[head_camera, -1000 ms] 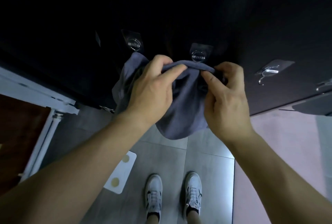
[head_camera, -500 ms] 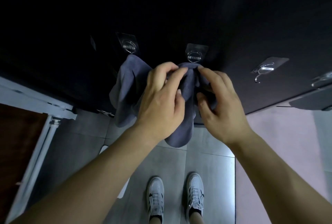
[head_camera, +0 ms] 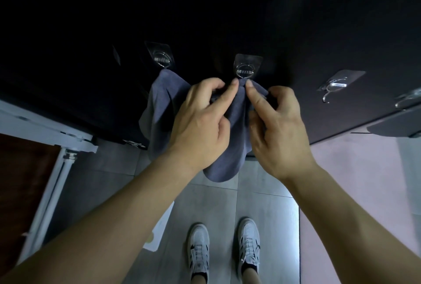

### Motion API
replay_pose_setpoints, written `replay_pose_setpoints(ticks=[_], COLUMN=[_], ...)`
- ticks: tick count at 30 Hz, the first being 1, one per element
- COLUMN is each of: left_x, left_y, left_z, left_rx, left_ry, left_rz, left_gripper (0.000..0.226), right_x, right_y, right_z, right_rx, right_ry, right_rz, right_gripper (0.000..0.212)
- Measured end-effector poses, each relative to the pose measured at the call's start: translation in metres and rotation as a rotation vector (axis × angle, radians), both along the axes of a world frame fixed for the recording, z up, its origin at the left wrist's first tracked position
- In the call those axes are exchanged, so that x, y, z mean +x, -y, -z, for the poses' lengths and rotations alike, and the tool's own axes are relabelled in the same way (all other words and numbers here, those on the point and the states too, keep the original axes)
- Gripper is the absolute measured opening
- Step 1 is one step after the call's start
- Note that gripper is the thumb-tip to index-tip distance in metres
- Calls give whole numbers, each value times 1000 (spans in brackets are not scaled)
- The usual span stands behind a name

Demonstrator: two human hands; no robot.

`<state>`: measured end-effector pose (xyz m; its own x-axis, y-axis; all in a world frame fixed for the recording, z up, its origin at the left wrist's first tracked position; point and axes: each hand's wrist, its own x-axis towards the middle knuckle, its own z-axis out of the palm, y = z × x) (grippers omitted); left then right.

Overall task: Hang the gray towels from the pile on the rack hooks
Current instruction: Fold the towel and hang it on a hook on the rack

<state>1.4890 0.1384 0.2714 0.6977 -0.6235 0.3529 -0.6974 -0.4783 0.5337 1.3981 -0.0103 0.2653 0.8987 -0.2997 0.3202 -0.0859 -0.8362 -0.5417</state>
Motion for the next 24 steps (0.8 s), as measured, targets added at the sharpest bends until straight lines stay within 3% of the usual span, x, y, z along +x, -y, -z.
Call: replay_pose_setpoints(ticks=[7,14,21,24], left_x=[-3,-10,-13,-13], left_y=[7,6,12,4], left_z=[-1,14,20,23], left_rx=[-203,-268,-352,-257], left_ry=[-307,-344,-447,-355], left_rz=[-15,-50,-33,-13], left_gripper=[50,44,43,48], right_x=[-3,-6,-8,-14], right_y=[-5,-8,-5,-3], right_z=[6,3,20,23], right_rx=[314,-48,7,48], right_ry=[5,33,-12,-36], right_rz=[5,124,63,45], right_gripper=[53,45,51,55])
